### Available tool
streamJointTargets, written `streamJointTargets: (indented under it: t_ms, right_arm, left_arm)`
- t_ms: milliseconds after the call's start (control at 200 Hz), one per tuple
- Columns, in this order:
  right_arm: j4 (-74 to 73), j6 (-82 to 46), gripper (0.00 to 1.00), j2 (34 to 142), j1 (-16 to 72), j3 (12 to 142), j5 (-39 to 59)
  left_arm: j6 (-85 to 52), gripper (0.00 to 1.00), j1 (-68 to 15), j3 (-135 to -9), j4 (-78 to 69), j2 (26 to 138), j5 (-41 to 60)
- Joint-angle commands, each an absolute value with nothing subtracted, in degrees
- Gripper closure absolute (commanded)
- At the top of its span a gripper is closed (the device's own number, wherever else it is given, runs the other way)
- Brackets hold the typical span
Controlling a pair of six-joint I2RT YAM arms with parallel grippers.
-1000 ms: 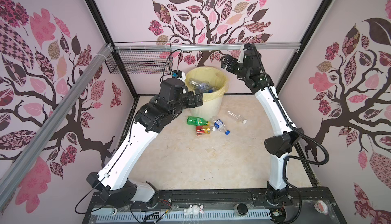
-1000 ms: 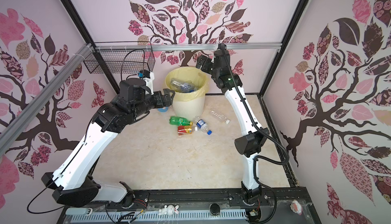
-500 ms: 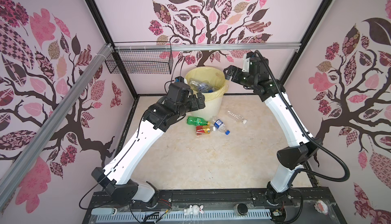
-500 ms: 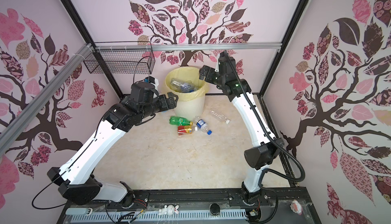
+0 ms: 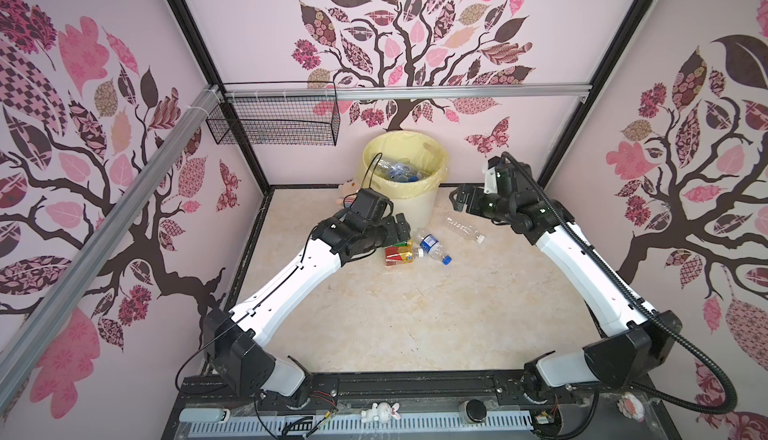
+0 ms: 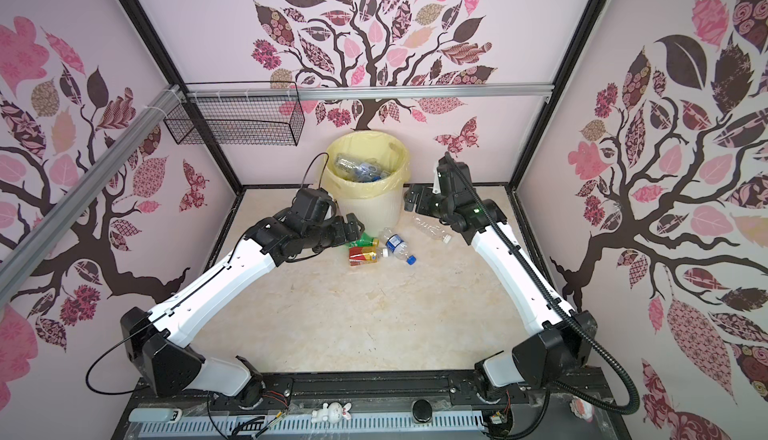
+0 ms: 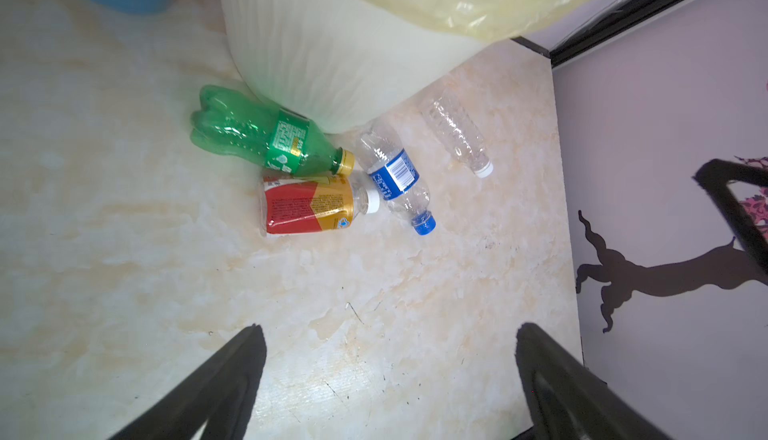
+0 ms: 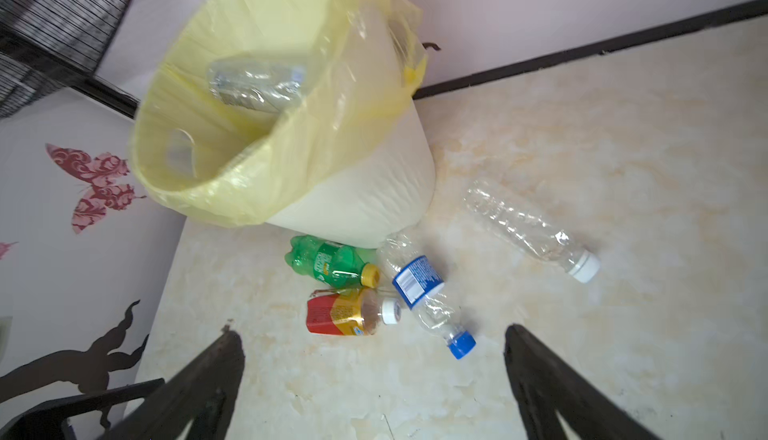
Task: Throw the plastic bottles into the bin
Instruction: 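Lower right gripper toward the clear white-capped bottle while left gripper approaches pile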
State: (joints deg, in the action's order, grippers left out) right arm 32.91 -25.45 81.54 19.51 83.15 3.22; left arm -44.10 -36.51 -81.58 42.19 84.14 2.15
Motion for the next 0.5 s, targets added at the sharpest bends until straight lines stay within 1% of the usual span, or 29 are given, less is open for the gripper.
streamJointTargets:
  t_ms: [0,120,235,395,495]
  right_arm:
    - [32.0,-25.0,0.0,80.5,16.9,77.6,1.4]
    - [30.0,-22.2,0.01,82.6,15.9,73.0,-2.2]
    - [27.0,-19.4,0.01,86.8,15.6,71.0,-5.1]
    - [21.8,-14.0,0.0,94.3,15.1,72.4,-6.9]
    - [19.0,-9.8,0.01,99.2,14.6,74.1,-6.9]
  left_arm:
    - [-46.4,0.03,-36.6,-77.8,35.6,83.3,9.2]
    - [-47.1,0.03,-37.0,-75.5,32.0,84.3,13.1]
    - [-47.2,0.03,-37.8,-76.6,31.2,86.5,16.8]
    - [-51.4,0.03,-38.7,-76.4,25.7,88.4,21.7]
    - [-55.0,0.03,-39.6,-76.3,23.5,89.9,22.2]
